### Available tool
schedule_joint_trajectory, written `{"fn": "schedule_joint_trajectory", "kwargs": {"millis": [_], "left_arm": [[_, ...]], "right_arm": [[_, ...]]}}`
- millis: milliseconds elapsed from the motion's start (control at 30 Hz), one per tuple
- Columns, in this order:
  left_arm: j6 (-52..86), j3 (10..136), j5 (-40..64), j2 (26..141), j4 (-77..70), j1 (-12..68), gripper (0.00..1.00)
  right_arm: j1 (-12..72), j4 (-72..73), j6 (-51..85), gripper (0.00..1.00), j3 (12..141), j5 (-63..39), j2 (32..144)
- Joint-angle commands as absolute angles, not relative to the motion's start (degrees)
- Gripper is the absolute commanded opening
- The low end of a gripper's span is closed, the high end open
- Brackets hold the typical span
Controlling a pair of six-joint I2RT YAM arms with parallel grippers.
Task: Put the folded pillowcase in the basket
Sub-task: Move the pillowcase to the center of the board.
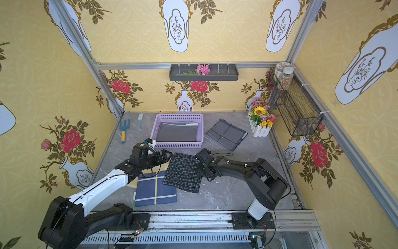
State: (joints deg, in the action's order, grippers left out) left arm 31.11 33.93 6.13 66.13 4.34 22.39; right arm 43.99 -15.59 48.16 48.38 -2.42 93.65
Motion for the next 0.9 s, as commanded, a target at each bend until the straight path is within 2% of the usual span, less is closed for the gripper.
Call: {"fn": "schedule_joint_trajectory", "kwargs": {"millis": [0,133,400,600,867], "left_arm": [[31.1,33.3,5.6,65.9,3.9,22.3,1.00],[31.2,33.1,5.5,65.6,4.0,22.3,1.00],[31.1,33.0,5.3,64.9,4.5,22.4,1.00],[31.1,33.7,5.9,64.8,4.9,22.4,1.00],[31.2,36.8,5.7,67.9,5.3,25.4,1.00]], "right_arm": [[44.1,-14.3,49.0,0.45,48.8,-3.0,94.9],[44.2,-14.0,49.3,0.37,49.2,-3.2,95.9],[44.1,-14.0,50.1,0.14,49.0,-3.1,96.4],[43.4,-15.1,49.6,0.05,47.7,-2.3,93.9],[37.8,-19.7,44.8,0.04,42.9,-1.6,84.9]]}}
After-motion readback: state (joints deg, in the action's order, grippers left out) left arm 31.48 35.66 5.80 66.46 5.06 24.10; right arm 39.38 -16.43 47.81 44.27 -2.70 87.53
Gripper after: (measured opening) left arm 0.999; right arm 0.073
